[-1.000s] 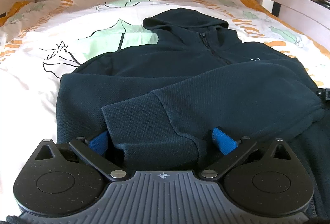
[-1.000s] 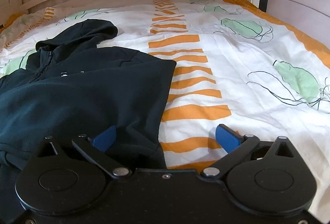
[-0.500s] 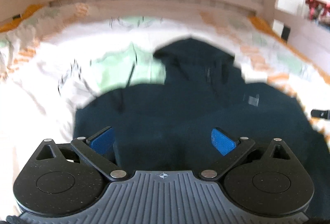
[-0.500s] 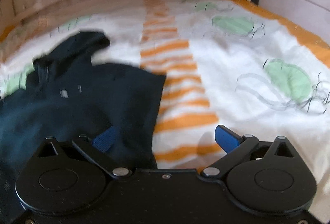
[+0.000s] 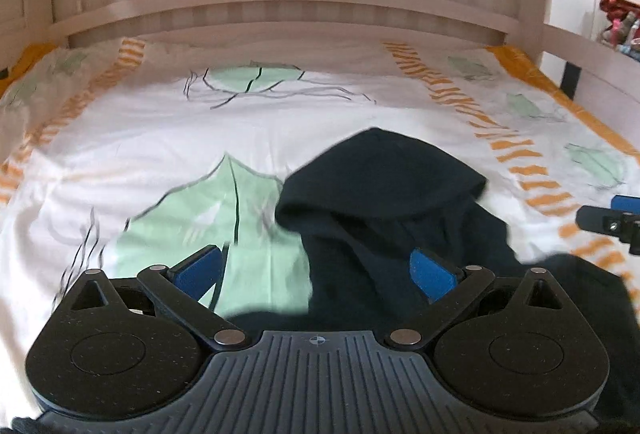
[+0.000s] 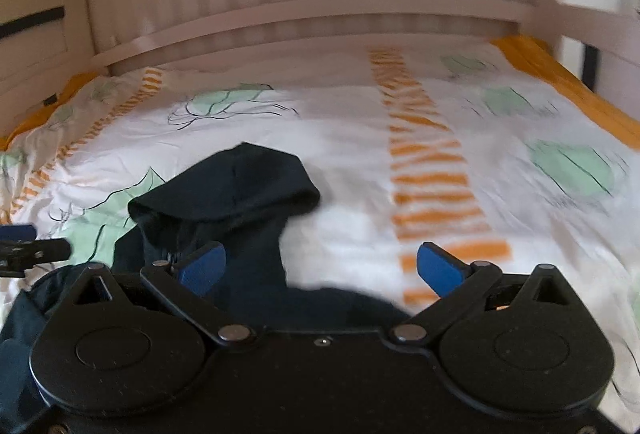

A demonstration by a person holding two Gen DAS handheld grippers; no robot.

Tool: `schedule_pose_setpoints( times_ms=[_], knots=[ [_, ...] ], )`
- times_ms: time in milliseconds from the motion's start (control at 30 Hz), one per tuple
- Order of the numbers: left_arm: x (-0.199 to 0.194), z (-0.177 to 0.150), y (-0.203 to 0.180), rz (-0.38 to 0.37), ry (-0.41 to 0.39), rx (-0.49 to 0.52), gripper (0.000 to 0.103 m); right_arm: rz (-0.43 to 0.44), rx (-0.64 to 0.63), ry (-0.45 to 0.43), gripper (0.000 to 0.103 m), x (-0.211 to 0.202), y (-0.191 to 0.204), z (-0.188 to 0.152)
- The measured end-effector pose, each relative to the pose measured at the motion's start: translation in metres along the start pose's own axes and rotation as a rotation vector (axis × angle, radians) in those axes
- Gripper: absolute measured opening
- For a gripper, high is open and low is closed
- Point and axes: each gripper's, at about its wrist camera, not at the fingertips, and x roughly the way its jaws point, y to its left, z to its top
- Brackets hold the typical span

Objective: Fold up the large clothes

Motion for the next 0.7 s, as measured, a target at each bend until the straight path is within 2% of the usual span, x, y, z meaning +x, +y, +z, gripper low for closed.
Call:
schedule_pose_setpoints(
  times_ms=[167, 333, 467, 700],
  knots=[
    [0.046, 0.008, -0.005, 0.052, 0.014, 0.081, 0.102, 0.019, -0.003, 0.042, 0.095, 0.059, 0.007, 0.006],
    [0.079, 0.002, -0.009, 0.074, 0.052, 0.188, 0.102, -0.018, -0.064, 0.064, 0.095, 0.102, 0.011, 0.009],
    [0.098, -0.002, -0.011, 0.085, 0.079, 0.234, 0.102, -0.044, -0.106, 0.085, 0.095, 0.124, 0.011, 0.011],
    [0.118, 0.015, -0.021, 0.119, 0.037, 0.259, 0.1, -0.049, -0.108, 0.102, 0.094, 0.143, 0.01, 0.013]
  ],
)
